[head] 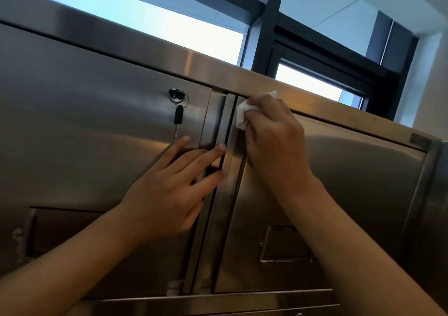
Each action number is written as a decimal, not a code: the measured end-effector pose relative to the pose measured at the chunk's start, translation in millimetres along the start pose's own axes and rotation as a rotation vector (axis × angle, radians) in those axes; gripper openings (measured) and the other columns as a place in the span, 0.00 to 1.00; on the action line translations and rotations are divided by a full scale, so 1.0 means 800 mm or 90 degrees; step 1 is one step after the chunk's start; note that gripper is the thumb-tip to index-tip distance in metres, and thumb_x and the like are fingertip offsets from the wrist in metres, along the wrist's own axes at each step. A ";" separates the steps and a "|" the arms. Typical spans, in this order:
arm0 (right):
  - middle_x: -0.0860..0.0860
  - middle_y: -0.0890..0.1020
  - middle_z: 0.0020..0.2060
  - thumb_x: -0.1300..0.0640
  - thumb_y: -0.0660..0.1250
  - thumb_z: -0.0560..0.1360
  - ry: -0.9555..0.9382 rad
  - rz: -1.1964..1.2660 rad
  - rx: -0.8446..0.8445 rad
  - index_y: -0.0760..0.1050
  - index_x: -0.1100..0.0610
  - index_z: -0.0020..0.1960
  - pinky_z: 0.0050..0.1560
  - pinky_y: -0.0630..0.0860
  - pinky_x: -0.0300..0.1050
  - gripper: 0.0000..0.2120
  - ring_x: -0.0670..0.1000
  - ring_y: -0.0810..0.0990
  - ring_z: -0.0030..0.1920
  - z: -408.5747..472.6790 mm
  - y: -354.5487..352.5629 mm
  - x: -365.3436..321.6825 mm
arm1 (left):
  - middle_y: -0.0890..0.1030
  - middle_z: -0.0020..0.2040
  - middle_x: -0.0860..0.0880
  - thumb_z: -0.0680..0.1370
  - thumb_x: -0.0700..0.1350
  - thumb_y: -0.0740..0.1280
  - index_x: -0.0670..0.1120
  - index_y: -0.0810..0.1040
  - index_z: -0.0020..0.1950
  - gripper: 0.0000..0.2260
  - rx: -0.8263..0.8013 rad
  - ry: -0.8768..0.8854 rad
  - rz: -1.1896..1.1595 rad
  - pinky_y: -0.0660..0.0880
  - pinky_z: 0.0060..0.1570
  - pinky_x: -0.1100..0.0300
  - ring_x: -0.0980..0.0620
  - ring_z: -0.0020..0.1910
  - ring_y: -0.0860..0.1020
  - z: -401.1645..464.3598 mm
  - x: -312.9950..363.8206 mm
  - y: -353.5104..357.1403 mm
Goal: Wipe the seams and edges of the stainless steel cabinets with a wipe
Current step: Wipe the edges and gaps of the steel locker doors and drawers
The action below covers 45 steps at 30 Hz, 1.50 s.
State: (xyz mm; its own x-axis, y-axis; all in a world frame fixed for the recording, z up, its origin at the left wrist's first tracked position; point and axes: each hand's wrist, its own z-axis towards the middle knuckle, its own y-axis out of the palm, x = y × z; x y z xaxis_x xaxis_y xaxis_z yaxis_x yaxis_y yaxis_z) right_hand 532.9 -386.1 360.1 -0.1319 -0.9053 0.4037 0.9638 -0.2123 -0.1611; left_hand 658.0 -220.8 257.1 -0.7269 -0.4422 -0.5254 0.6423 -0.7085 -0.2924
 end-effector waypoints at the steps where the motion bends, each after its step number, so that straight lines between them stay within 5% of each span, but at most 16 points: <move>1: 0.59 0.80 0.60 0.61 0.68 0.81 0.005 0.005 0.002 0.82 0.65 0.54 0.60 0.78 0.43 0.07 0.54 0.79 0.57 -0.003 0.003 -0.002 | 0.67 0.79 0.38 0.78 0.48 0.63 0.46 0.77 0.71 0.21 0.000 0.000 -0.001 0.60 0.77 0.34 0.40 0.74 0.71 0.000 0.000 0.000; 6: 0.58 0.79 0.62 0.61 0.69 0.80 0.021 0.033 -0.010 0.82 0.65 0.56 0.65 0.69 0.35 0.08 0.52 0.77 0.60 -0.017 0.005 -0.006 | 0.67 0.80 0.39 0.78 0.46 0.64 0.46 0.78 0.71 0.21 0.002 -0.001 -0.009 0.61 0.76 0.34 0.41 0.74 0.72 0.001 0.001 0.000; 26: 0.56 0.80 0.54 0.63 0.70 0.80 -0.023 0.018 -0.107 0.82 0.63 0.51 0.49 0.79 0.47 0.04 0.53 0.78 0.52 -0.079 0.013 -0.032 | 0.68 0.79 0.38 0.79 0.47 0.62 0.45 0.78 0.71 0.21 0.007 0.000 -0.011 0.61 0.76 0.33 0.40 0.73 0.73 0.001 0.000 -0.001; 33: 0.58 0.81 0.57 0.62 0.72 0.78 0.021 0.075 0.037 0.83 0.63 0.51 0.61 0.74 0.40 0.05 0.54 0.78 0.58 -0.051 -0.023 -0.010 | 0.68 0.79 0.39 0.78 0.47 0.63 0.46 0.78 0.71 0.21 0.009 -0.001 -0.017 0.62 0.75 0.33 0.41 0.72 0.73 0.002 0.000 0.001; 38: 0.59 0.79 0.59 0.62 0.73 0.78 0.051 0.083 0.072 0.82 0.62 0.50 0.59 0.77 0.38 0.03 0.51 0.78 0.57 -0.023 -0.014 0.009 | 0.67 0.79 0.39 0.78 0.47 0.64 0.46 0.77 0.71 0.22 0.005 0.000 -0.020 0.62 0.76 0.33 0.40 0.73 0.72 0.000 0.000 0.001; 45: 0.56 0.86 0.51 0.60 0.69 0.81 0.032 0.066 0.132 0.83 0.60 0.56 0.56 0.79 0.49 0.07 0.55 0.83 0.54 -0.012 0.010 0.009 | 0.67 0.79 0.39 0.78 0.46 0.64 0.45 0.78 0.71 0.21 0.011 -0.004 -0.018 0.58 0.78 0.35 0.40 0.74 0.71 -0.001 0.001 0.001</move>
State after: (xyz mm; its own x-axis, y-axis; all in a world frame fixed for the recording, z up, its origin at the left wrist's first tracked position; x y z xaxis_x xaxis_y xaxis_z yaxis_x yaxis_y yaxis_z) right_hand 537.6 -398.3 353.1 -0.0359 -0.9366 0.3486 0.9991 -0.0414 -0.0084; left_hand 658.3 -221.1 255.6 -0.7460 -0.4251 -0.5127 0.6173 -0.7302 -0.2928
